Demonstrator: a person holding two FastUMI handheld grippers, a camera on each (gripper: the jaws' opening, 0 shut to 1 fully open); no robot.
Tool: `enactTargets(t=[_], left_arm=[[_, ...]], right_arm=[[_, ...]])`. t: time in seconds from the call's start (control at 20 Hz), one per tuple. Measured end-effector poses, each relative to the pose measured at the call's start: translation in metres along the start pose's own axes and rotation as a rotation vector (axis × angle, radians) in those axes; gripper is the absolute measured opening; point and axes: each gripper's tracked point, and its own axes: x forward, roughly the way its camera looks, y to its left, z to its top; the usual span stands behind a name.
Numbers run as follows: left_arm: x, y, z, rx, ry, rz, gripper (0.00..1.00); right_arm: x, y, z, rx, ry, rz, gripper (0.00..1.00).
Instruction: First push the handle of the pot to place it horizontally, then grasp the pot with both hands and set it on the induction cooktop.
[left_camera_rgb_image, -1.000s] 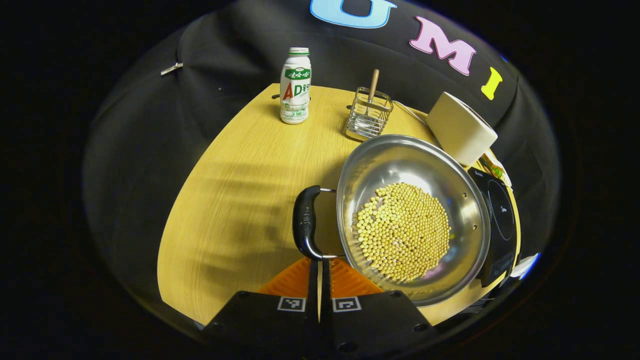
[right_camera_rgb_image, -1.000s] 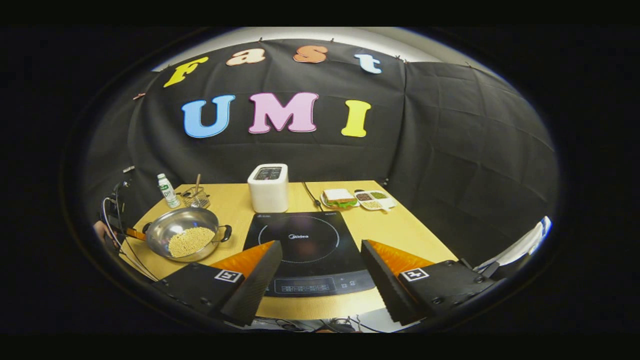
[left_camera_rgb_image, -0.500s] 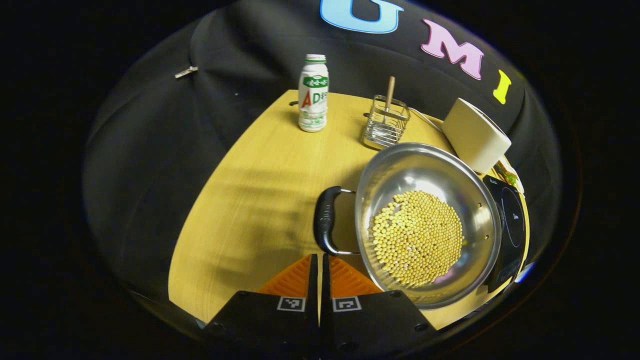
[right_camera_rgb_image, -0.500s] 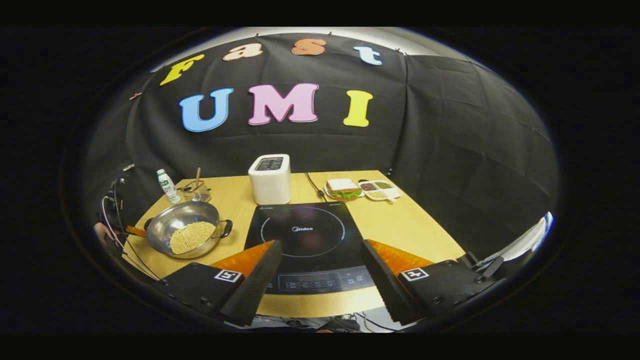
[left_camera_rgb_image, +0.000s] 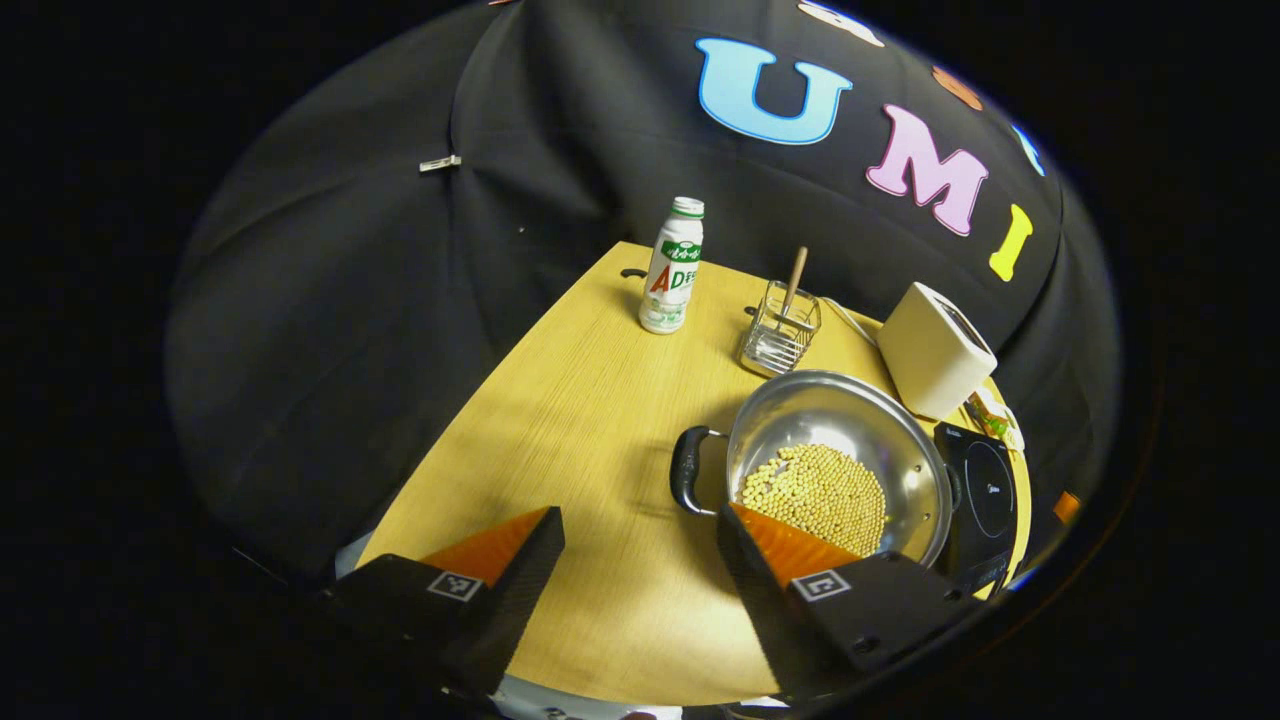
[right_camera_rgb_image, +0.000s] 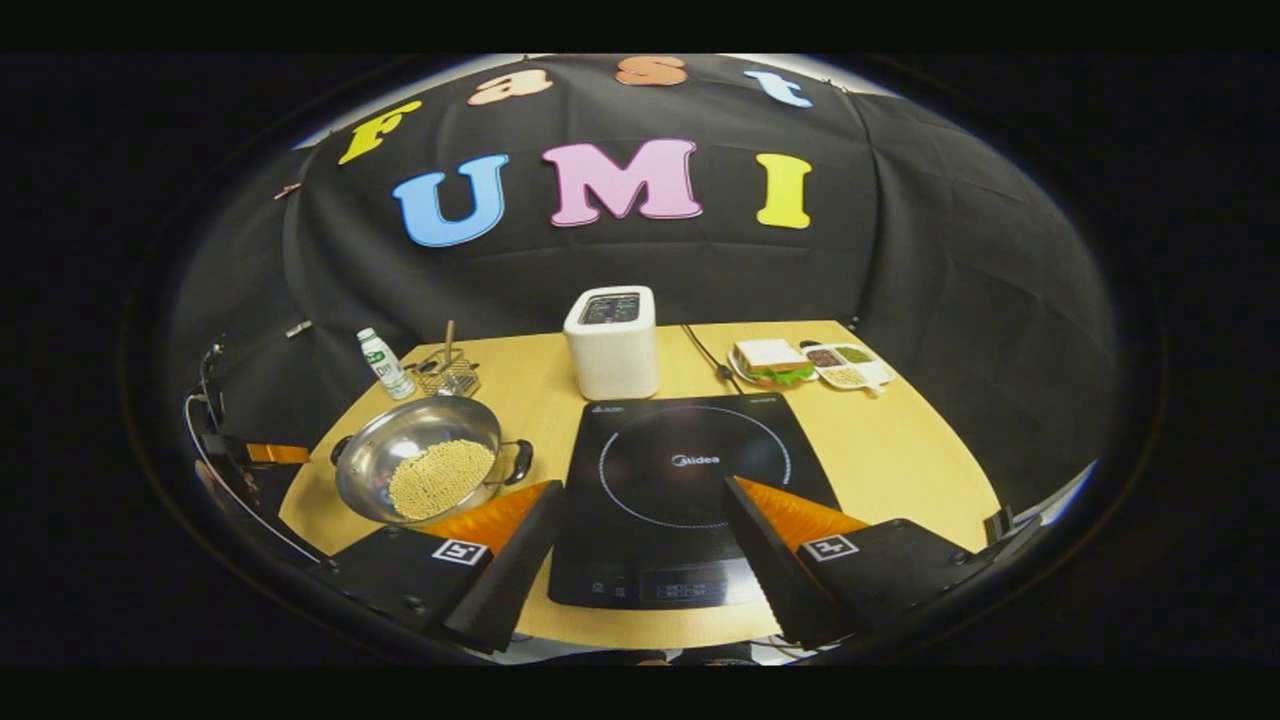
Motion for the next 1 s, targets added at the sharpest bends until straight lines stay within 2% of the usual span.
enactTargets(t=[0.2, 0.5, 0.7, 1.0], left_arm=[[0.010, -0.012, 0.011, 0.008, -0.015, -0.044, 0.95], [0.035, -0.033, 0.027, 0.082, -0.034, -0.092, 0.96], [0.054, -0.044, 0.030, 0.073, -0.033, -0.123, 0.95], [0.085, -0.049, 0.022, 0.012, -0.012, -0.155, 0.95]], right_arm=[[0.036, 0.043, -0.001, 0.022, 0.049, 0.096, 0.99], [0.092, 0.090, -0.010, 0.025, 0.106, 0.164, 0.99], [0.134, 0.114, -0.024, 0.068, 0.148, 0.186, 0.99], [0.178, 0.125, -0.039, 0.094, 0.174, 0.190, 1.00]])
